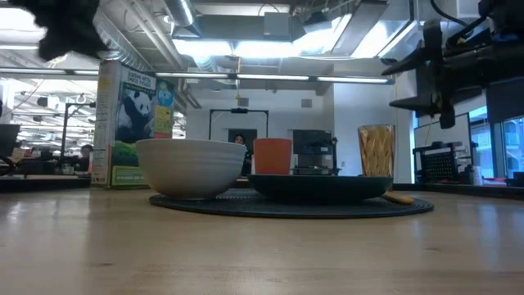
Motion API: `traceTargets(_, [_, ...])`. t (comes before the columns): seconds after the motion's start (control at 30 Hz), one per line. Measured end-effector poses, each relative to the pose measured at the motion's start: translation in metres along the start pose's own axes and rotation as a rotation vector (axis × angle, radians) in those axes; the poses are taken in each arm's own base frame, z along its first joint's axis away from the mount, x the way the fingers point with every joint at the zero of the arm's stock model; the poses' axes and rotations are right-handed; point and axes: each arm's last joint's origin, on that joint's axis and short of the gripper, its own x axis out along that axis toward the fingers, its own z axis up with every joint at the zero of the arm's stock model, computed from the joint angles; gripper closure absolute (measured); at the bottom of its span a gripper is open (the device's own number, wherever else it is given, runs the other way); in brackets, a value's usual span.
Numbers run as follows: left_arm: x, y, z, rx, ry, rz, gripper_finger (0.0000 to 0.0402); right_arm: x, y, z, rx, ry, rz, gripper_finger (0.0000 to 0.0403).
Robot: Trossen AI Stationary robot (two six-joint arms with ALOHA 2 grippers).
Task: Arrange a breakfast setting
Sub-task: Pour the cereal from the cereal box into the bowl
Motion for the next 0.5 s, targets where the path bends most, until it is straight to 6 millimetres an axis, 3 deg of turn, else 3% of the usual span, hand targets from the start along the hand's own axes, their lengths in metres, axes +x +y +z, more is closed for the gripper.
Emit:
traceTargets(0.13, [0.007, 0.008, -0.01, -0.066, 0.1, 0.183, 0.0234, 0.001, -0.002, -0.001, -0.029, -0.008, -0.03, 0.0105])
traceTargets(0.33, [0.009, 0.015, -0.006, -0.037, -0.119, 0.4, 0.0152, 0.002, -0.006, -0.003, -0.074, -0.022, -0.093, 0.0104])
traceTargets(0.5, [0.023, 0.024, -0.017, 0.025, -0.124, 0.476, 0.0096, 0.002, -0.01, -0.004, -0.092, -0.01, -0.125, 0.0104])
